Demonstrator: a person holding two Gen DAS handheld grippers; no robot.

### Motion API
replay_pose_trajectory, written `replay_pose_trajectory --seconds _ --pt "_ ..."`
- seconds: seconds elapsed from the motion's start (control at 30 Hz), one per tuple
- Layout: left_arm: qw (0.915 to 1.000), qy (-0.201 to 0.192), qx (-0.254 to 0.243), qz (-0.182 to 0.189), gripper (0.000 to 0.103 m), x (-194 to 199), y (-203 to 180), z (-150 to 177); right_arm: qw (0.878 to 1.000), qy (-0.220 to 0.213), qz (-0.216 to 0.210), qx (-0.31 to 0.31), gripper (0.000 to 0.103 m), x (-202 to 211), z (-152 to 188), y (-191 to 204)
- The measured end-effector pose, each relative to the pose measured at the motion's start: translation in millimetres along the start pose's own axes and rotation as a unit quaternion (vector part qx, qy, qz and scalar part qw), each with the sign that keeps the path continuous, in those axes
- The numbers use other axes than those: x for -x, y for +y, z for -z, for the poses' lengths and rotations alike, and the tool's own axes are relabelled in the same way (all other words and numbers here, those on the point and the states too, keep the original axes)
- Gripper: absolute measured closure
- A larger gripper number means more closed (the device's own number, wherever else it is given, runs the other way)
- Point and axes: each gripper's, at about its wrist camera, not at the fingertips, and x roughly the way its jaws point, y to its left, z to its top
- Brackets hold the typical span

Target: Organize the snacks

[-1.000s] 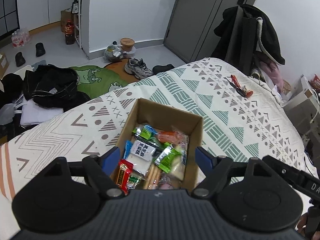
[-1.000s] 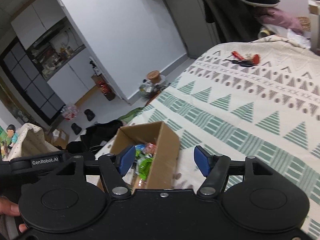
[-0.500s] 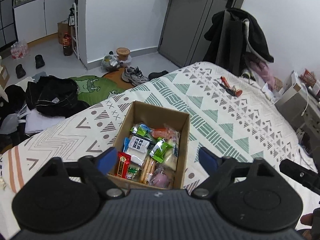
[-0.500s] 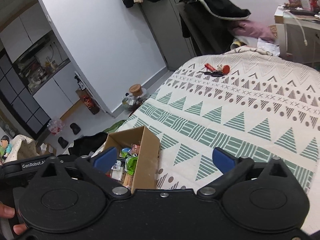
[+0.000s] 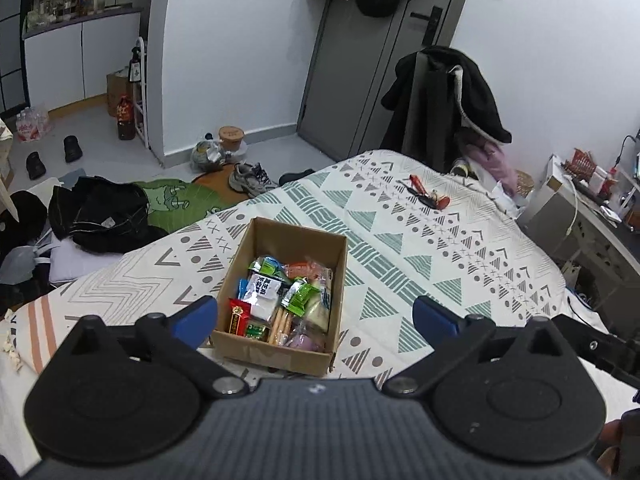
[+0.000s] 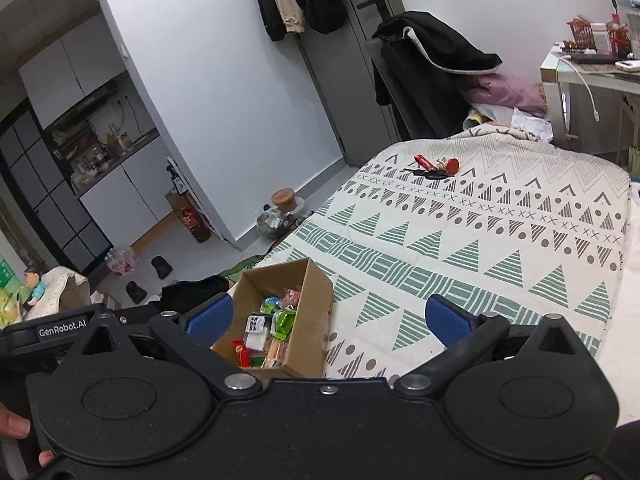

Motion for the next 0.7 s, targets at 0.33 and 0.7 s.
replay_pose_trajectory --seconds 0.33,0.7 --pt "0.9994 -0.027 -0.020 0.003 0.000 52.6 -3.5 14.1 1.000 0.009 -0.007 0.018 0.000 36.3 14.3 16.0" --pt "0.9986 -0.036 -0.038 0.010 0.000 99.9 -2.9 34.1 0.999 0.001 0.007 0.034 0.000 74.5 30.1 30.1"
